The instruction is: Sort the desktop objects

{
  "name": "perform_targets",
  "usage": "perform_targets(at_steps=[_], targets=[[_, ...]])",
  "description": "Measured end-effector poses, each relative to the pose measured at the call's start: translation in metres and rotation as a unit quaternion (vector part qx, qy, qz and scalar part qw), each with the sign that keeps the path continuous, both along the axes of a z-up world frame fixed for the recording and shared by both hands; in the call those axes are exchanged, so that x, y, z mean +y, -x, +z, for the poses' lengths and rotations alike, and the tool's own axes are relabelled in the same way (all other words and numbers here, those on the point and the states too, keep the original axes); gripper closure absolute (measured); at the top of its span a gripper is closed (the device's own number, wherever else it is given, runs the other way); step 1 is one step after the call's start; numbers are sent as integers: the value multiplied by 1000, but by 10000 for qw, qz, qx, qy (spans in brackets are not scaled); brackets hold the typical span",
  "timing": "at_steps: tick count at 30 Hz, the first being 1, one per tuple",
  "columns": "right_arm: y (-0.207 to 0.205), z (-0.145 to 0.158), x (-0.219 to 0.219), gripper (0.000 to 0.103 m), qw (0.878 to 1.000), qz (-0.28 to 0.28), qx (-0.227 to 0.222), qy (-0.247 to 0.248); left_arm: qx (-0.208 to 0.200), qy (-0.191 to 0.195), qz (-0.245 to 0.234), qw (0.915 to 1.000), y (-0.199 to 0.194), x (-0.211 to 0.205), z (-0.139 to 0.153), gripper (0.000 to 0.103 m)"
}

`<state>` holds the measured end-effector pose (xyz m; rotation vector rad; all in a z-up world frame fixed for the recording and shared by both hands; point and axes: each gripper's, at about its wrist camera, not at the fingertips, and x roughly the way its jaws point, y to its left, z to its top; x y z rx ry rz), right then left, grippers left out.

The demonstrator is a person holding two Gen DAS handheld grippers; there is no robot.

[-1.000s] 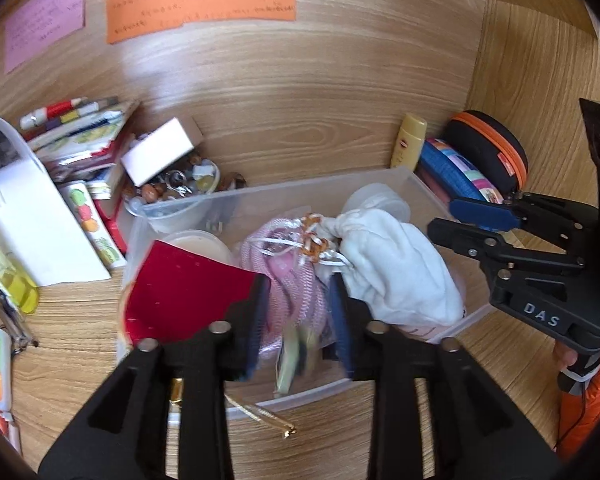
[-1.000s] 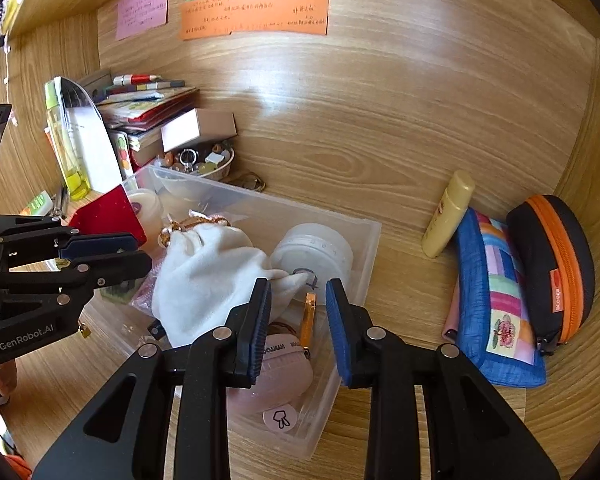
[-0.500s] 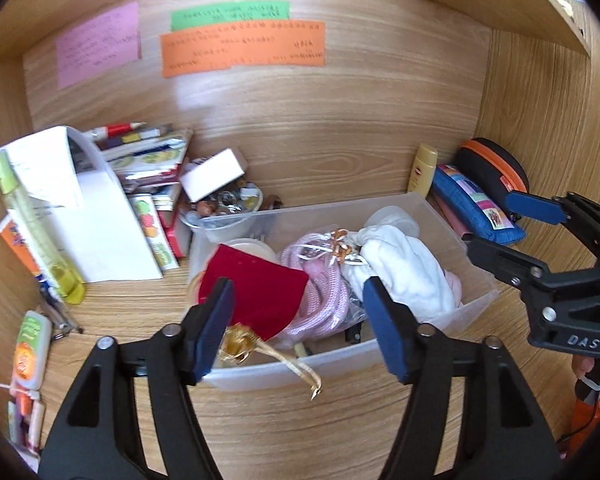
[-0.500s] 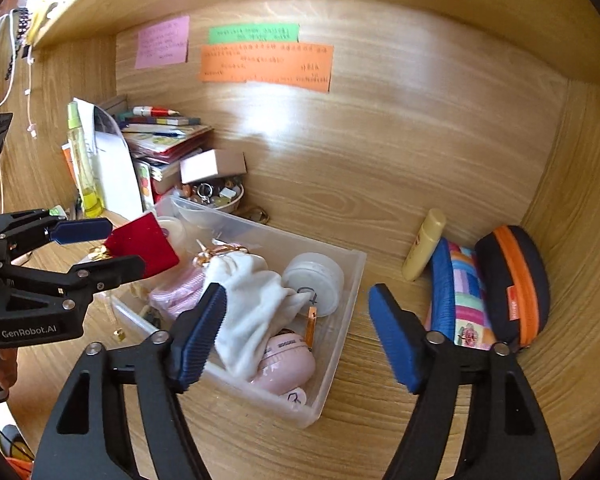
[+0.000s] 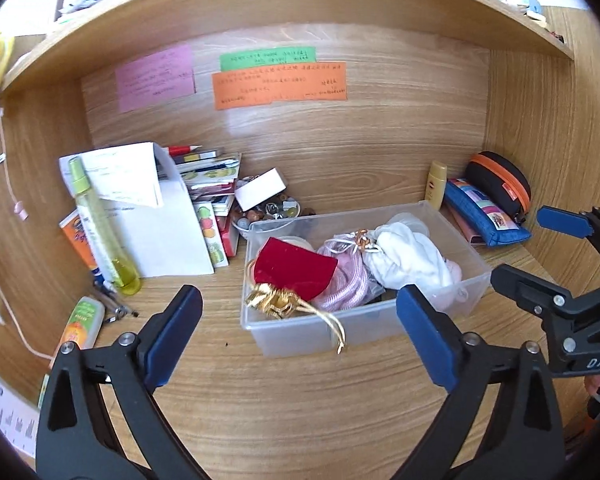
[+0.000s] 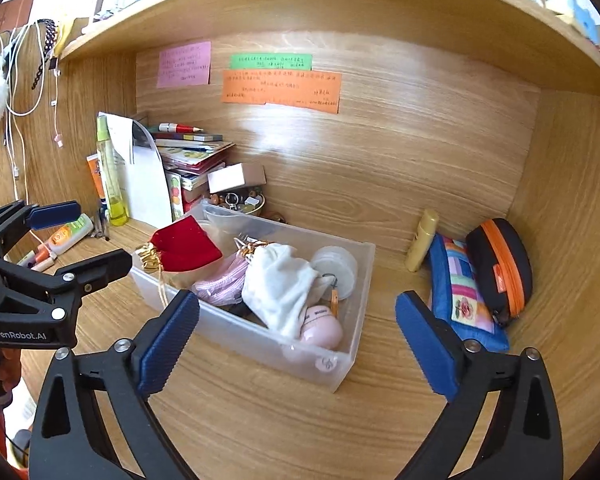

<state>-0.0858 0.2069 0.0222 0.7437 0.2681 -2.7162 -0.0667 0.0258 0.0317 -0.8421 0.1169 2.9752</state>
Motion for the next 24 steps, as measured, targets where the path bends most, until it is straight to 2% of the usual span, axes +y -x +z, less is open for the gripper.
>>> perform_targets(at_steps=[2,8,13,24], targets=[[-9,-2,-1,0,10000,-45,25,16,-10,-60,26,10000,-7,-2,-1,3],[-33,-10,-7,0,9997,-218,81,-4,55,-261,226,9994,-26,-10,-5,3],[-47,-11,-5,0,9997,-226,74,48,3,-346,195,9992,-36,-12,-10,3],[-41,-19,10,0,9985,-446,-181,263,-60,-399,89,9991,-36,-12,-18,3]])
